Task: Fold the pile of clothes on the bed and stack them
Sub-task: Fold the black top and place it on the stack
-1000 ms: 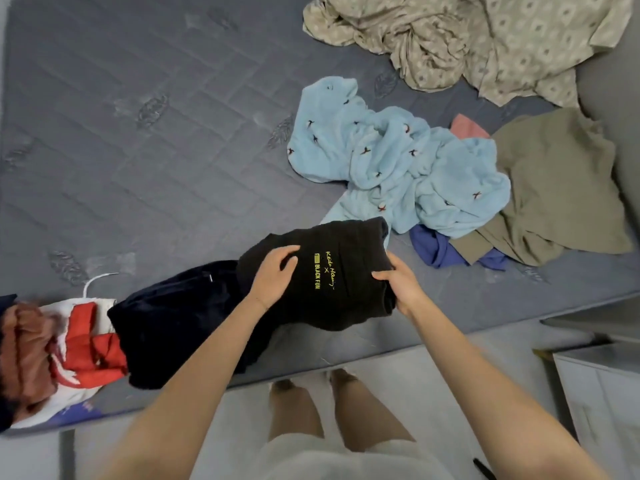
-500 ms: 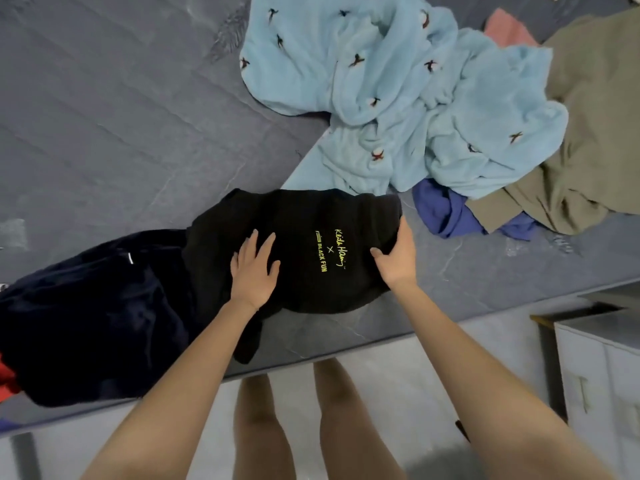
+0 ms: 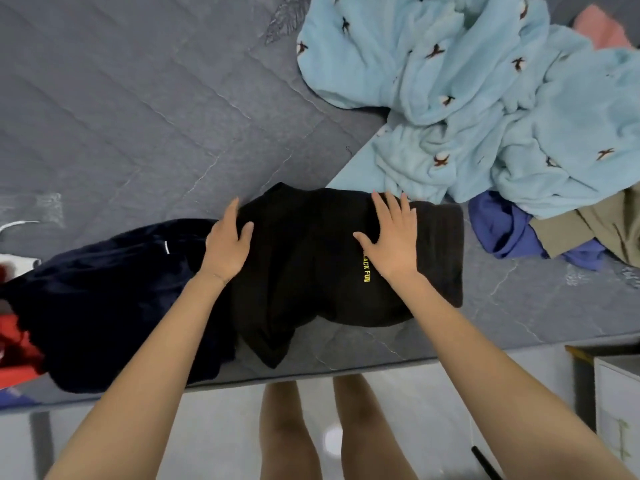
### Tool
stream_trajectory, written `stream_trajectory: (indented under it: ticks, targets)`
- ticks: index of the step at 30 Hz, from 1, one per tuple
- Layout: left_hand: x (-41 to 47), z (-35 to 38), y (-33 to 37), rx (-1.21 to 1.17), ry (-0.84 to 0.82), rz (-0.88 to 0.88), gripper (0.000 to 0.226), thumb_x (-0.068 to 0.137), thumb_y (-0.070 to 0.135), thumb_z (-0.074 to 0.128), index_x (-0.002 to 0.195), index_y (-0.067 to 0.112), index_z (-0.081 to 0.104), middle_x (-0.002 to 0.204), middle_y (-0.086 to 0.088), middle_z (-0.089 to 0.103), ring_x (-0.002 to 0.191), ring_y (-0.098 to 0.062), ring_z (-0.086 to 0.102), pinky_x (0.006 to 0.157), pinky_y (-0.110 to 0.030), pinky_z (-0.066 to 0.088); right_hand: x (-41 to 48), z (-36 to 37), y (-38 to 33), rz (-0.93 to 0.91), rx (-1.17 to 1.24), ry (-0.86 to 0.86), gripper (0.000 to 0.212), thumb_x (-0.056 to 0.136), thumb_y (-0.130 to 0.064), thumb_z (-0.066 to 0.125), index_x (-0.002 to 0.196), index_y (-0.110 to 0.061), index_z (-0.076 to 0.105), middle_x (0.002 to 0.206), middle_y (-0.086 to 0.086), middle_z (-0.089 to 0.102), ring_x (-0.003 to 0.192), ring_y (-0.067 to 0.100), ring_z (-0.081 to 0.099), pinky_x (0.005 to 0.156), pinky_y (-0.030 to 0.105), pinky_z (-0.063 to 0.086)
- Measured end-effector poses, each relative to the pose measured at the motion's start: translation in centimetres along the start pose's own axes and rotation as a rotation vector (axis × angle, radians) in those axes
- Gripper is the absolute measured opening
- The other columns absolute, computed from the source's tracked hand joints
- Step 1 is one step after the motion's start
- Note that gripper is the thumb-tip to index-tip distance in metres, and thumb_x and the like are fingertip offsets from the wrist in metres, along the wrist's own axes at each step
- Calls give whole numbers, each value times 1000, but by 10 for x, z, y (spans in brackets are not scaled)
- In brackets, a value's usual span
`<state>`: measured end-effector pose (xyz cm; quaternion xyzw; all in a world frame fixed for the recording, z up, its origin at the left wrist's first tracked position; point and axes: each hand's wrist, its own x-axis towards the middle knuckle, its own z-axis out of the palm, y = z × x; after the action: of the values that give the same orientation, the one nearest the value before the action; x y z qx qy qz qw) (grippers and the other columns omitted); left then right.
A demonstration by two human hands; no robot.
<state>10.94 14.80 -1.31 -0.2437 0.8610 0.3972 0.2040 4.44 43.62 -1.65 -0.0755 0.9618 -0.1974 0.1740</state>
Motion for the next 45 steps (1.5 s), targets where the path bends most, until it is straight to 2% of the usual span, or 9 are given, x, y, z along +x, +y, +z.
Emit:
stream_trajectory:
  ticks: [5,12,16,20,23,31,37,40,45]
  targets:
    - [2,-23,-6,-9,-256,52,29,97,16,58,126,13,60,121,-2,62,107,-11,56,79,-2,38,19,25,-49,-171,53,-139,78,91,-40,65,154,-20,25,159,7,28,150,31,12,122,46,10]
    - [-17,-38,3,-61,-253,233,16,95,26,62,109,20,63,104,6,66,98,-10,62,89,-28,48,17,39,-105,-436,81,-295,83,82,-33,75,152,-24,31,158,3,30,150,26,12,121,48,7]
    - [-25,-49,2,90,-452,184,10,89,28,69,94,30,60,90,6,66,86,-11,63,79,-30,51,21,41,-110,-592,89,-158,25,76,-24,78,98,-13,73,116,9,65,123,35,53,107,54,36]
    - [-32,-51,-13,339,-450,172,17,92,25,65,99,10,63,89,-4,66,83,-20,64,80,-38,53,25,30,-95,-453,122,-84,17,74,-25,79,77,-10,72,91,6,69,92,32,62,89,46,48]
    - [-36,-53,-12,341,-287,302,15,98,30,56,102,15,57,82,-1,63,72,-17,60,70,-37,51,13,25,-85,-350,98,-72,25,76,-22,80,97,-9,74,115,13,66,113,36,57,101,46,41]
    - [-46,-19,36,-434,-295,52,7,99,17,55,96,11,55,91,-2,61,86,-9,61,76,-20,50,-53,19,-103,-61,535,-359,105,66,-45,86,152,-25,27,137,-5,41,121,8,45,106,19,36]
    - [-35,-10,43,-527,-255,7,12,100,22,52,97,14,61,86,-3,69,79,-16,69,71,-32,58,-47,18,-92,8,548,-200,38,85,-10,73,121,-15,62,89,0,66,78,0,57,77,16,46]
    - [-19,-12,11,-167,55,54,18,100,21,52,106,10,64,97,-6,70,90,-22,67,85,-34,52,-36,12,-71,103,474,-104,31,86,-13,73,116,-8,65,103,8,70,90,12,59,82,9,40]
    - [-4,-4,-20,178,-21,31,55,97,23,57,146,6,37,145,-18,40,135,-36,34,113,-42,28,-27,-1,-35,358,488,-16,41,88,-16,71,125,-5,57,122,9,64,113,20,58,88,14,38]
